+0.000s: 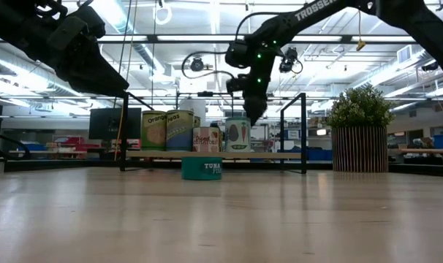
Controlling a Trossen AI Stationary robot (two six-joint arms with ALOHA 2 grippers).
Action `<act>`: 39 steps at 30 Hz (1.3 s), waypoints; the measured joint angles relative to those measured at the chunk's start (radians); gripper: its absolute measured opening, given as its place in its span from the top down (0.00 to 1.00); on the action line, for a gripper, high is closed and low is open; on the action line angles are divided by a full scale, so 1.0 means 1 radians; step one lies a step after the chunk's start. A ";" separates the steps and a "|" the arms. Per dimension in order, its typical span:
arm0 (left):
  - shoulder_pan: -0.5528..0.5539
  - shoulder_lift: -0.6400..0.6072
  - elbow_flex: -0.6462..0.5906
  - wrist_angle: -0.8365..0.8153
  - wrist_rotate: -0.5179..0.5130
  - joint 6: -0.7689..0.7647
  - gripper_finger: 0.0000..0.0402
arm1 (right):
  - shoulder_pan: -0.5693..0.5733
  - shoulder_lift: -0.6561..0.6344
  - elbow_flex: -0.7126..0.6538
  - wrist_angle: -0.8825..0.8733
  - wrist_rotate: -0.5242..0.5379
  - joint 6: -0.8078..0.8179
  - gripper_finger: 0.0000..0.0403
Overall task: Pick and place cans onto a shelf
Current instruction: Put the canned mixed vegetables on the shelf
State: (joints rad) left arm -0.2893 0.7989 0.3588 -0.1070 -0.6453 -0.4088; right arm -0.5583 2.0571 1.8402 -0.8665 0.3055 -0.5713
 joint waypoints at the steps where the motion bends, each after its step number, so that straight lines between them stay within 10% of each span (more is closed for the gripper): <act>1: 0.000 0.000 0.000 0.000 0.000 0.000 0.29 | -0.008 0.000 0.012 0.003 -0.029 0.006 0.07; 17: 0.000 0.000 0.000 -0.003 0.000 0.000 0.29 | 0.002 -0.001 0.042 -0.020 -0.257 0.026 0.07; 31: 0.000 0.000 0.000 -0.002 0.000 0.000 0.29 | 0.064 0.000 0.042 0.008 -0.251 -0.009 0.07; 39: 0.000 0.000 0.000 -0.003 0.000 0.000 0.29 | 0.067 -0.002 0.042 -0.058 -0.037 -0.008 0.07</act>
State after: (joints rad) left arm -0.2893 0.7987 0.3588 -0.1098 -0.6453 -0.4088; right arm -0.4912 2.0548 1.8820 -0.9240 0.2682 -0.5793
